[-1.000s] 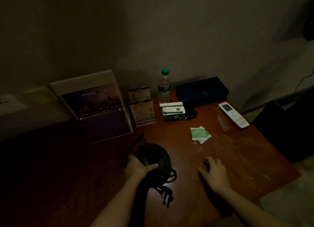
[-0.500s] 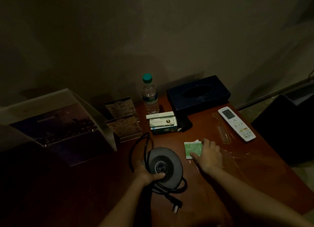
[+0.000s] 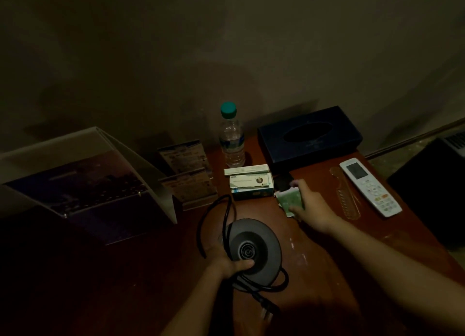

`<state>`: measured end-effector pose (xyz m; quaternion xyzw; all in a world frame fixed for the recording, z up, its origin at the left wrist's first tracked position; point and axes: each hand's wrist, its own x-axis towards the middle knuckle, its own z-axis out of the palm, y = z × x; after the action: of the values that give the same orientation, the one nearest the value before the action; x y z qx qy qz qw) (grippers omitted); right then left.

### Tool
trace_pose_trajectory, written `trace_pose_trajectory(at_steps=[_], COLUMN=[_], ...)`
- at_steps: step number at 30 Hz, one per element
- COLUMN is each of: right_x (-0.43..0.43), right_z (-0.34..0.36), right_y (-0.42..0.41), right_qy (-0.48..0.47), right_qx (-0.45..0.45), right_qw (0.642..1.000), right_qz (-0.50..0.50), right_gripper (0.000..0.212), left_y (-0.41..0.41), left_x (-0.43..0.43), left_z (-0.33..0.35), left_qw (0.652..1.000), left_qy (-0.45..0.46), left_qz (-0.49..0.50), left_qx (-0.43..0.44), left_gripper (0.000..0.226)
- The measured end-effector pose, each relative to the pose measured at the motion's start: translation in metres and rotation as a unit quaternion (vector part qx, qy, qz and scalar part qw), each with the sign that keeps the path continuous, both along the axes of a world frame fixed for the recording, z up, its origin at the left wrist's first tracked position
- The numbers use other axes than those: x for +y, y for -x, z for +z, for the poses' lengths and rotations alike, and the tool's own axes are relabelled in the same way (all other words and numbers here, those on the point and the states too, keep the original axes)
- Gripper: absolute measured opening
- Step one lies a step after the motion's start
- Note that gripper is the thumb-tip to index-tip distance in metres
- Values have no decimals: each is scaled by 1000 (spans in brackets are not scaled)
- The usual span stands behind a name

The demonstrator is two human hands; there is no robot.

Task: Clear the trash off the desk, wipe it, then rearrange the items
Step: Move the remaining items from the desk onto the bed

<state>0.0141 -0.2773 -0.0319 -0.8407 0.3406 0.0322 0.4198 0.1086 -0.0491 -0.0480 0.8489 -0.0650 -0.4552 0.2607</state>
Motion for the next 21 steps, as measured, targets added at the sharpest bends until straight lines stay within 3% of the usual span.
trace_pose_trajectory(at_steps=[4, 8, 11, 17, 21], right_x=[-18, -19, -14, 6, -3], right_z=[2, -8, -13, -21, -25], right_y=[-21, -29, -22, 6, 35], right_qy=[67, 127, 191, 264, 320], right_qx=[92, 133, 157, 155, 182], right_qw=[987, 978, 961, 944, 929], right_qz=[114, 101, 124, 123, 45], right_gripper=[95, 90, 83, 67, 72], left_y=[1, -1, -1, 2, 4], left_x=[-1, -1, 0, -2, -3], left_z=[2, 6, 7, 11, 12], left_qw=[1000, 1000, 1000, 1000, 1000], left_qy=[-14, -14, -25, -19, -14], left_qz=[0, -5, -10, -10, -19], left_qx=[2, -1, -8, -13, -20], left_gripper=[102, 91, 104, 94, 82])
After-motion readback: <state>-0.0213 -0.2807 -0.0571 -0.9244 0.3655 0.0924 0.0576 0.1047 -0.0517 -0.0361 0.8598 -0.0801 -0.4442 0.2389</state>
